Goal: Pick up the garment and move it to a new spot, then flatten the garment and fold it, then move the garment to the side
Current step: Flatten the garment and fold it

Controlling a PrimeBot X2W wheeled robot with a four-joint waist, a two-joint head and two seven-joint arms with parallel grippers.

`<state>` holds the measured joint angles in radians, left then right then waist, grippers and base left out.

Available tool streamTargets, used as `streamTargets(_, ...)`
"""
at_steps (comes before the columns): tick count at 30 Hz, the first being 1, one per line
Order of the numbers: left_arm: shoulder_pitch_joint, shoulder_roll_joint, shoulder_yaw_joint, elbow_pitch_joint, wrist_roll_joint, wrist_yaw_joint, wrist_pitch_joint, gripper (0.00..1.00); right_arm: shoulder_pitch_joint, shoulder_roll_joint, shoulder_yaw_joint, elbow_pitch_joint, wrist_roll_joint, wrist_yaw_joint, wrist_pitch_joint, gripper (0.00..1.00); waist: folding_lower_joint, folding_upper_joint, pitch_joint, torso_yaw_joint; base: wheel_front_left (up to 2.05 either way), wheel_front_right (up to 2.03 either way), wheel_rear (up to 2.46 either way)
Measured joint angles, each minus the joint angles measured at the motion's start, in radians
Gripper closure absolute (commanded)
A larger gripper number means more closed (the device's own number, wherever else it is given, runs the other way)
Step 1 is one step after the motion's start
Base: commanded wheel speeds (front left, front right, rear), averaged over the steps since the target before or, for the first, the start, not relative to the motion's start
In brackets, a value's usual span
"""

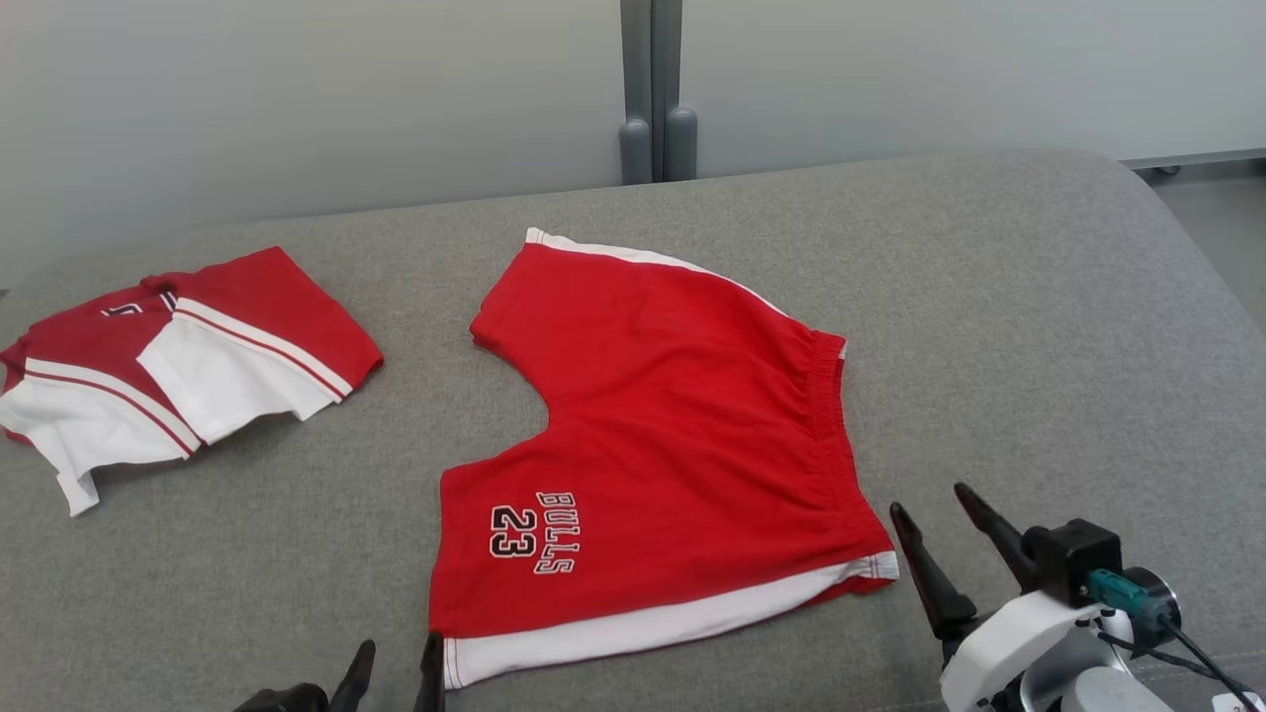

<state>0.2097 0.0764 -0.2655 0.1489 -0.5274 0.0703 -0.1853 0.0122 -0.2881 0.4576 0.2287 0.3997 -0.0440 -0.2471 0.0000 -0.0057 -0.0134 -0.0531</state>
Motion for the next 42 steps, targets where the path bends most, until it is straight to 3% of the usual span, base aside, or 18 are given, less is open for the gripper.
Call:
streamTargets(11, -0.006, 0.007, -0.052, 0.102, 0.0, -0.044, 0.072, 0.0, -0.01, -0.03, 0.098, 0.088, -0.044, 0.105, 0.038, 0.0, 0.0, 0.0, 0.05, -0.004, 0.0, 0.0, 0.0)
streamTargets(27, -0.086, 0.002, -0.059, 0.2, -0.022, -0.088, 0.08, 0.0, -0.07, -0.008, 0.12, 0.166, -0.049, 0.132, 0.036, 0.0, 0.0, 0.0, 0.076, -0.012, 0.0, 0.0, 0.0)
streamTargets(29, -0.097, 0.001, -0.064, 0.202, -0.022, -0.099, 0.08, 0.08, -0.077, -0.007, 0.124, 0.176, -0.049, 0.136, 0.036, 0.0, 0.0, 0.0, 0.078, -0.013, 0.0, 0.0, 0.0)
streamTargets(31, -0.11, 0.0, -0.067, 0.21, -0.022, -0.101, 0.08, 0.28, -0.084, -0.005, 0.131, 0.19, -0.049, 0.141, 0.036, 0.0, 0.0, 0.0, 0.08, -0.013, 0.0, 0.0, 0.0)
streamTargets(32, -0.114, 0.0, -0.069, 0.216, -0.022, -0.104, 0.08, 0.51, -0.088, -0.004, 0.134, 0.196, -0.049, 0.141, 0.036, 0.0, 0.0, 0.0, 0.081, -0.013, 0.0, 0.0, 0.0)
streamTargets(33, -0.117, -0.001, -0.071, 0.224, -0.022, -0.107, 0.08, 0.6, -0.091, -0.003, 0.137, 0.202, -0.049, 0.141, 0.036, 0.0, 0.0, 0.0, 0.082, -0.013, 0.0, 0.0, 0.0)
streamTargets(35, -0.119, -0.001, -0.075, 0.231, -0.022, -0.11, 0.079, 0.91, -0.097, -0.003, 0.146, 0.215, -0.049, 0.149, 0.036, 0.0, 0.0, 0.0, 0.084, -0.012, 0.0, 0.0, 0.0)
streamTargets(36, -0.12, -0.001, -0.077, 0.233, -0.022, -0.111, 0.079, 1.0, -0.102, -0.003, 0.152, 0.22, -0.049, 0.149, 0.036, 0.0, 0.0, 0.0, 0.085, -0.012, 0.0, 0.0, 0.0)
streamTargets(42, -0.133, -0.001, -0.089, 0.238, -0.021, -0.123, 0.077, 1.0, -0.144, -0.005, 0.185, 0.249, -0.058, 0.158, 0.037, 0.0, 0.0, 0.0, 0.091, -0.005, 0.0, 0.0, 0.0)
